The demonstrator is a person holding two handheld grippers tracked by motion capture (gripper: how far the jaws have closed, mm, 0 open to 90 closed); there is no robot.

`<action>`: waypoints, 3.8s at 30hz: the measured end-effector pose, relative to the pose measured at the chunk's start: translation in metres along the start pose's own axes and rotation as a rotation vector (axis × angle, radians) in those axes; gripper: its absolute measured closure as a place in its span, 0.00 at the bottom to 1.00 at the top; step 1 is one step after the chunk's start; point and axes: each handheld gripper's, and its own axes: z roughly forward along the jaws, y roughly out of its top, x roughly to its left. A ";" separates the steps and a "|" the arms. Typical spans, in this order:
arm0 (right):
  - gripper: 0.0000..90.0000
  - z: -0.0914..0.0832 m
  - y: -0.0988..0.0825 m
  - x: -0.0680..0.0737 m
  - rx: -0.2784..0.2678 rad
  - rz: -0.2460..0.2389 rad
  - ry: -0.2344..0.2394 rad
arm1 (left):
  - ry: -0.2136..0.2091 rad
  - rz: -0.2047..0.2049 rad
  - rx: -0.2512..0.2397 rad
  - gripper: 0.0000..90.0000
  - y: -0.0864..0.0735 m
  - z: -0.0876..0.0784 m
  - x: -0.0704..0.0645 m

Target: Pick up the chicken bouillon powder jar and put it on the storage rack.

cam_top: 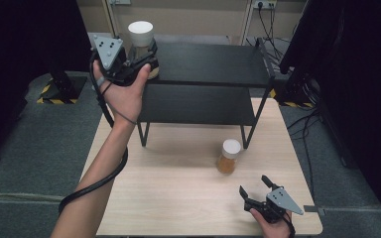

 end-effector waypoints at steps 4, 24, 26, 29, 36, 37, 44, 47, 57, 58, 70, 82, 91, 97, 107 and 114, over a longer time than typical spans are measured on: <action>0.09 0.000 0.000 0.000 0.001 -0.001 -0.001 | -0.021 0.015 -0.017 0.09 -0.005 -0.011 0.001; 0.09 0.000 0.000 0.001 0.000 -0.007 -0.004 | -0.057 0.014 -0.060 0.09 -0.042 -0.064 0.015; 0.09 0.000 0.000 0.001 0.000 -0.007 -0.004 | -0.067 0.020 -0.061 0.09 -0.047 -0.068 0.017; 0.09 -0.001 -0.001 0.001 -0.005 -0.003 -0.006 | -0.074 0.032 -0.061 0.10 -0.057 -0.076 0.020; 0.09 0.000 -0.001 0.002 -0.003 -0.008 -0.008 | -0.064 0.021 -0.035 0.10 -0.073 -0.092 0.026; 0.09 0.000 -0.001 0.002 -0.003 -0.006 -0.008 | -0.064 0.019 -0.036 0.10 -0.076 -0.094 0.027; 0.09 0.000 0.000 0.002 -0.002 -0.009 -0.008 | -0.074 0.038 -0.026 0.10 -0.095 -0.109 0.033; 0.09 0.000 0.000 0.002 -0.001 -0.008 -0.008 | -0.084 0.041 -0.018 0.10 -0.102 -0.114 0.035; 0.09 0.000 0.000 0.002 -0.001 -0.009 -0.009 | -0.101 0.053 -0.011 0.09 -0.133 -0.129 0.039; 0.09 0.000 0.000 0.002 -0.001 -0.008 -0.009 | -0.102 0.049 -0.005 0.09 -0.137 -0.130 0.039; 0.09 0.000 0.000 0.002 0.000 -0.004 -0.011 | -0.114 0.090 0.046 0.09 -0.175 -0.138 0.040; 0.09 0.000 0.000 0.002 0.000 -0.007 -0.009 | -0.149 0.078 0.075 0.09 -0.206 -0.147 0.042; 0.09 0.000 0.000 0.002 0.000 -0.008 -0.010 | -0.175 0.086 0.115 0.09 -0.224 -0.153 0.048; 0.09 0.000 0.000 0.002 -0.001 -0.007 -0.010 | -0.192 0.057 0.135 0.09 -0.236 -0.157 0.053; 0.09 0.000 -0.001 0.002 -0.004 -0.007 -0.009 | -0.191 0.022 0.209 0.09 -0.252 -0.163 0.059; 0.09 0.000 0.000 0.002 -0.002 -0.008 -0.006 | -0.189 -0.006 0.245 0.08 -0.261 -0.165 0.059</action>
